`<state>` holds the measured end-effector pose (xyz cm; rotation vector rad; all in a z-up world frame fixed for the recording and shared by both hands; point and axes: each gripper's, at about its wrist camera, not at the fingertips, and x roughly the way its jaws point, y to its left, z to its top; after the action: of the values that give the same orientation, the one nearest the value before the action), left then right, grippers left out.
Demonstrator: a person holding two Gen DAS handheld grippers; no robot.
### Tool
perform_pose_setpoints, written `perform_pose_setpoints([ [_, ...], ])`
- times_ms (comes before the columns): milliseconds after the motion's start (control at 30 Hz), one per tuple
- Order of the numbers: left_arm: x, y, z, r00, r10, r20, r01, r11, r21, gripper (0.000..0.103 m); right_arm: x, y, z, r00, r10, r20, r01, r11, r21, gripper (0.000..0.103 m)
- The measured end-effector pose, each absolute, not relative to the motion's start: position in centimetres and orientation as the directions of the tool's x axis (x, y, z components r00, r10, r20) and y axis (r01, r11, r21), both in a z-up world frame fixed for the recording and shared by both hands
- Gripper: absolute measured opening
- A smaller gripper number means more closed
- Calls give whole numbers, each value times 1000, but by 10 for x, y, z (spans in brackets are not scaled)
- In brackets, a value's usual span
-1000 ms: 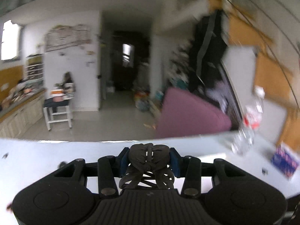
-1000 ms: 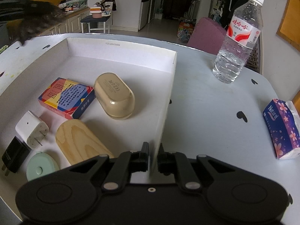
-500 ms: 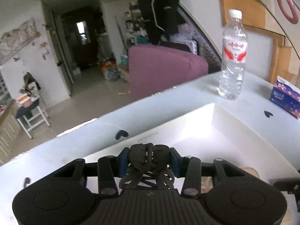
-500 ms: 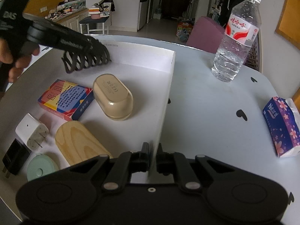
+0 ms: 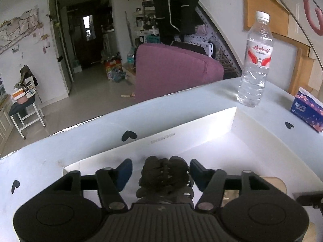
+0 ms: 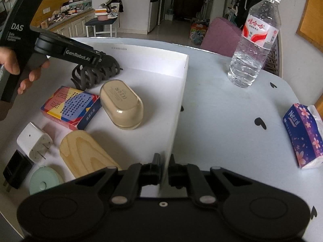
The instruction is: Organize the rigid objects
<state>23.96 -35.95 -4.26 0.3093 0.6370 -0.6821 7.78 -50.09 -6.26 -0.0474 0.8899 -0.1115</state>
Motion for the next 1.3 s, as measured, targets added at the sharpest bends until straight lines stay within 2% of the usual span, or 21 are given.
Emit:
perform_pose_setpoints([
  [167, 232, -347, -30, 613, -512, -602, 654, 756, 22, 85, 78, -501, -63, 624, -117, -773, 78, 993, -87, 7],
  [333, 212, -333, -8, 624, -521, -582, 624, 781, -29, 93, 78, -501, -63, 624, -117, -772, 78, 993, -88, 7],
  [467, 184, -324, 11, 661, -501, -559, 595, 804, -18, 99, 78, -501, -63, 624, -116, -773, 79, 993, -84, 7],
  [800, 107, -292, 37, 700, -485, -525, 563, 826, -12, 103, 78, -502, -63, 624, -116, -773, 82, 993, -83, 7],
  [1100, 57, -263, 27, 702, -476, -530, 516, 853, -82, 103, 78, -508, -62, 622, -99, -777, 110, 993, -39, 7],
  [1300, 36, -248, 23, 746, -446, -495, 450, 885, -119, 103, 78, -510, -62, 617, -90, -782, 140, 990, -4, 6],
])
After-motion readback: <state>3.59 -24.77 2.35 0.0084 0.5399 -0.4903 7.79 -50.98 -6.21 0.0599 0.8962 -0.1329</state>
